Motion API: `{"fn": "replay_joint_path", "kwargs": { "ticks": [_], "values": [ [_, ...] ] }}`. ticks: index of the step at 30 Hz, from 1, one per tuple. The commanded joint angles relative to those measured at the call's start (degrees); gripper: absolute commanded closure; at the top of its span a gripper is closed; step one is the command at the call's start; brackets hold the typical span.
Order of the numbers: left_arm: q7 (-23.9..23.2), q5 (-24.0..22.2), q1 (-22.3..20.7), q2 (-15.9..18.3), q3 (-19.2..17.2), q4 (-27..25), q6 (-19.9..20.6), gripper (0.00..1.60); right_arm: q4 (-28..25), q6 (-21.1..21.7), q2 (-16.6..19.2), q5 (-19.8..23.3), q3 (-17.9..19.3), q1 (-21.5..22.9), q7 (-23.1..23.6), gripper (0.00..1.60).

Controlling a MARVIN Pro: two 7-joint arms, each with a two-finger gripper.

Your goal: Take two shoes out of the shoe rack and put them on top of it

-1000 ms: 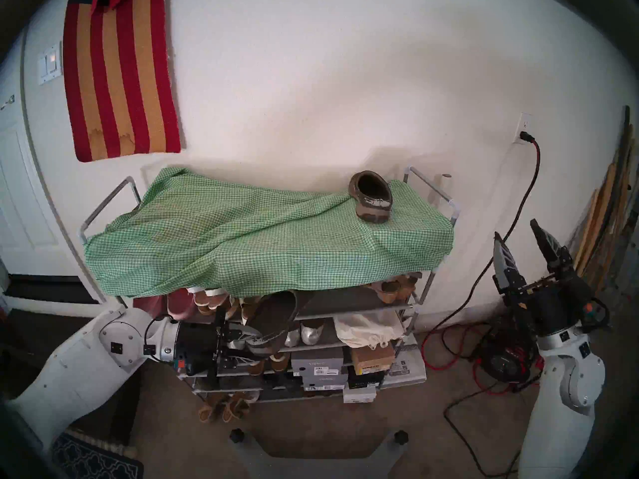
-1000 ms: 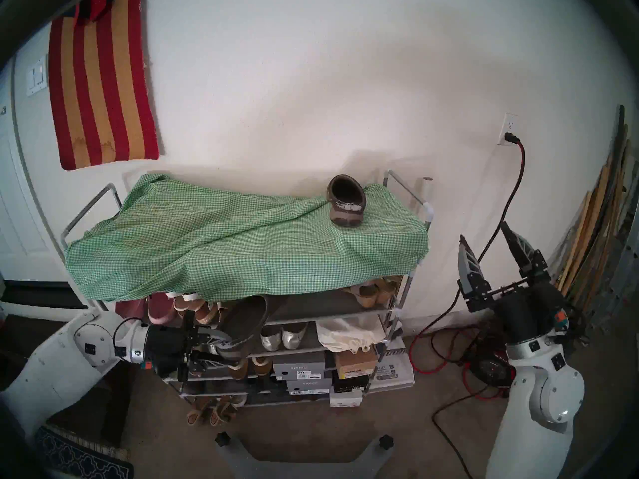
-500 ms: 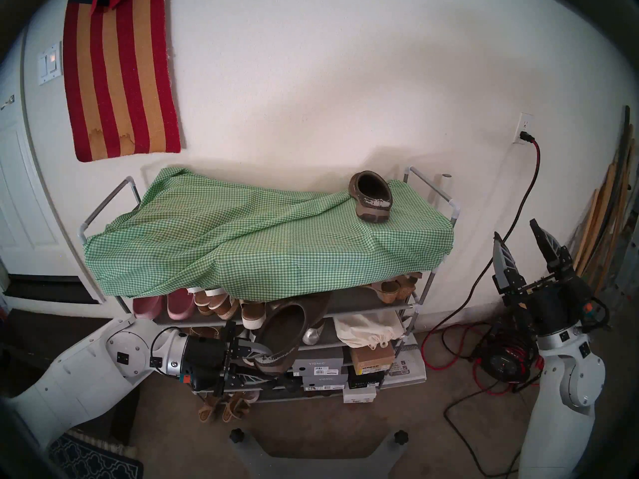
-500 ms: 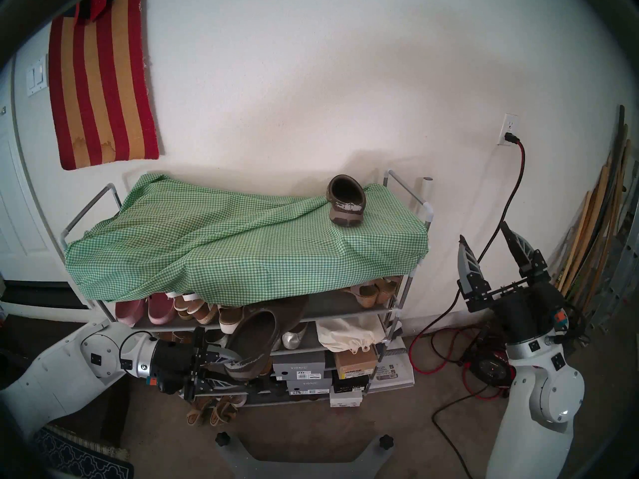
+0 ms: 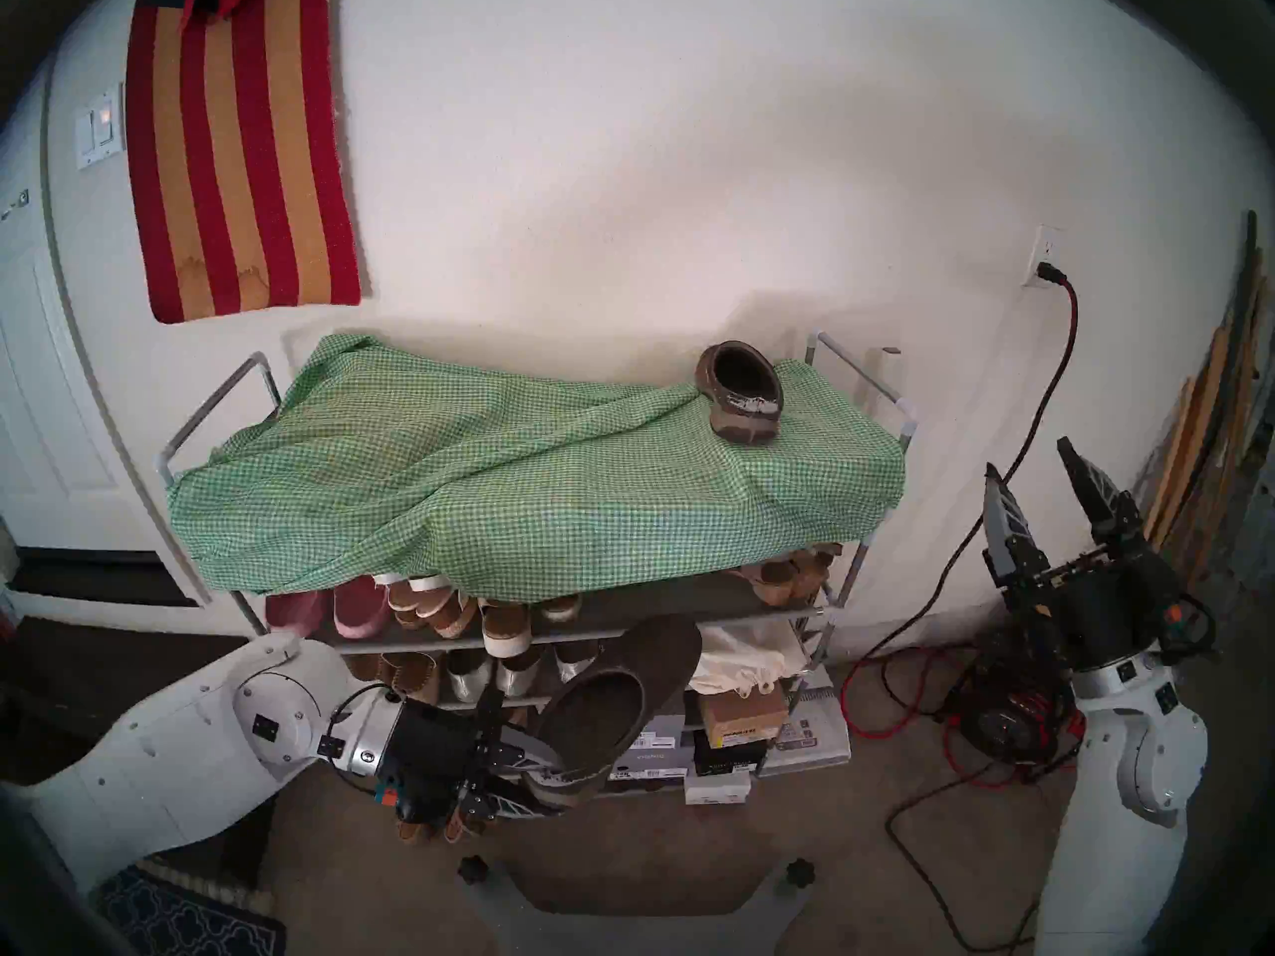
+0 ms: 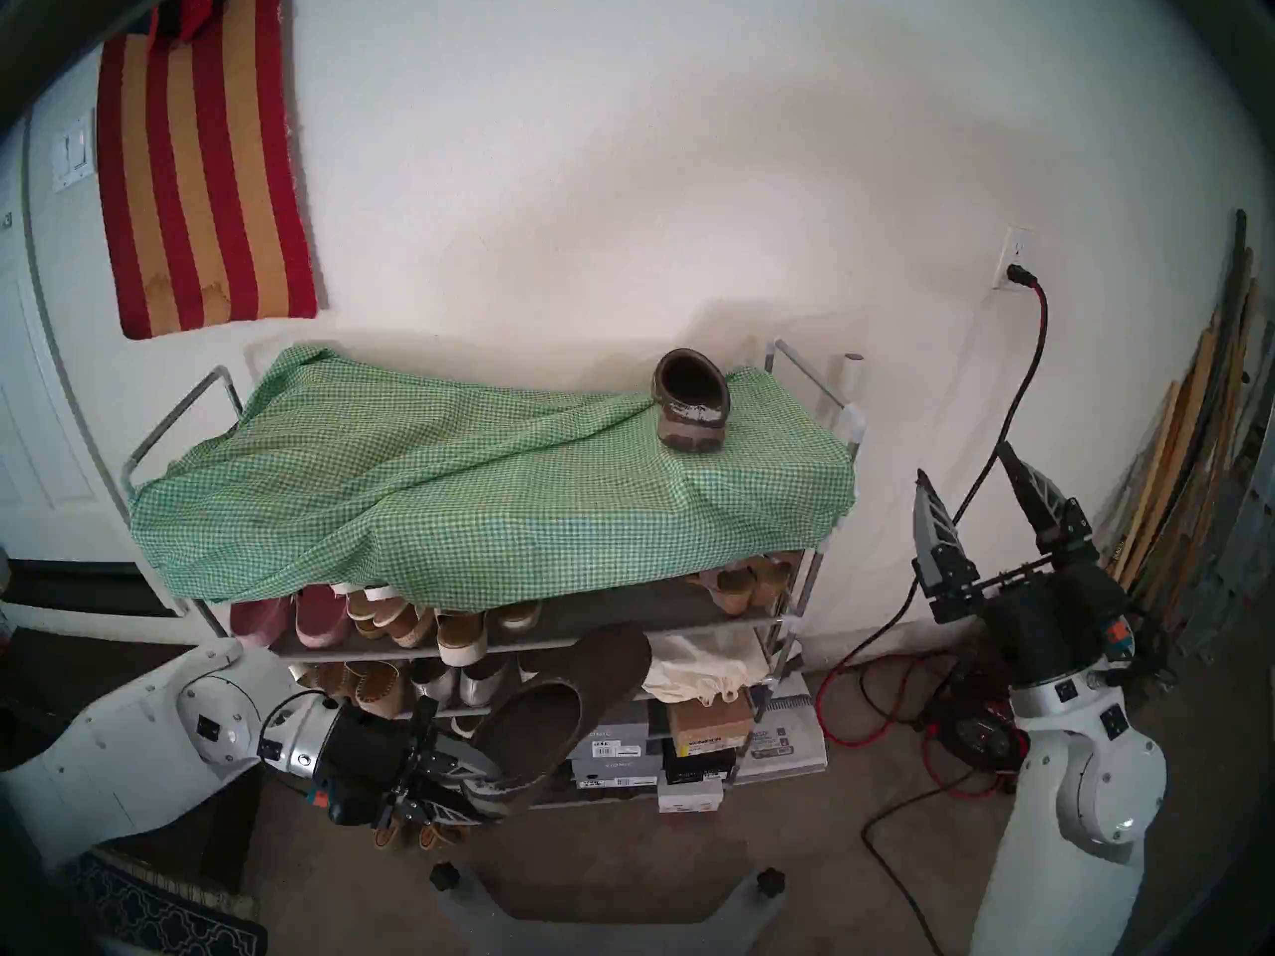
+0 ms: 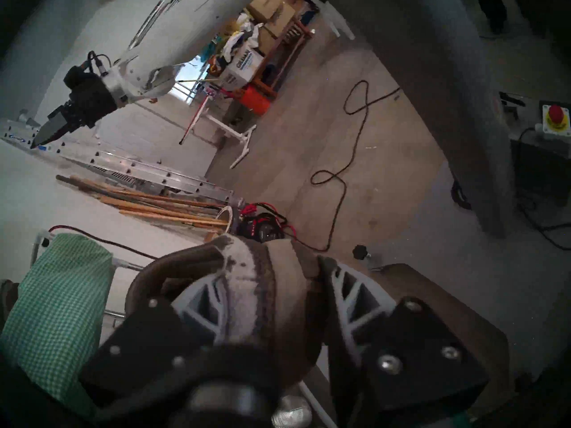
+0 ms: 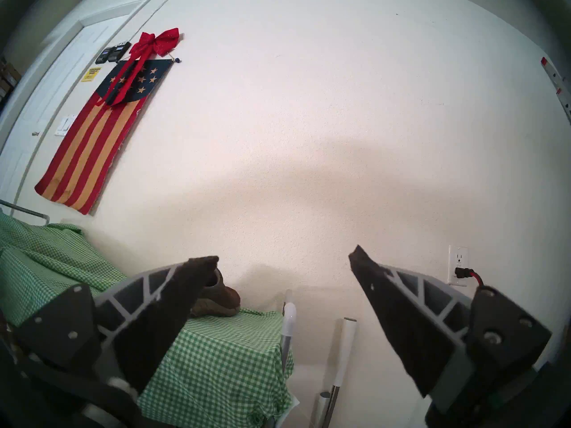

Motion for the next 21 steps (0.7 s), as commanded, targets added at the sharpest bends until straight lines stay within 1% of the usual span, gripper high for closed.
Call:
{"fn": "replay_joint_path", "kwargs": {
  "ticks": [1,6,9,12,16,21],
  "values": [
    [0.74,0.88,-1.84,0.41,1.01,-0.94,0.03,1.6,-0.13,0.02,0.08,-0.04,-0.13,0.08,0.04,0.0],
    [1.34,1.89,-2.72,0.84,2.18,-1.0,0.03,1.6,-0.13,-0.01,0.14,-0.01,-0.16,0.04,-0.02,0.0],
    [2.55,2.2,-3.83,1.45,1.61,-0.05,0.03,1.6,-0.13,-0.03,0.17,0.0,-0.17,0.02,-0.06,0.0],
    [2.24,3.38,-4.72,2.49,1.74,-0.36,0.03,1.6,-0.12,-0.05,0.2,0.03,-0.18,-0.01,-0.09,0.0],
    [2.31,4.36,-5.0,3.1,2.22,-1.2,0.03,1.6,-0.12,-0.06,0.22,0.05,-0.19,-0.03,-0.12,0.0],
    [1.62,6.77,-4.93,4.16,4.45,-3.72,0.03,1.6,-0.11,-0.1,0.27,0.09,-0.21,-0.07,-0.18,0.0]
  ]
}}
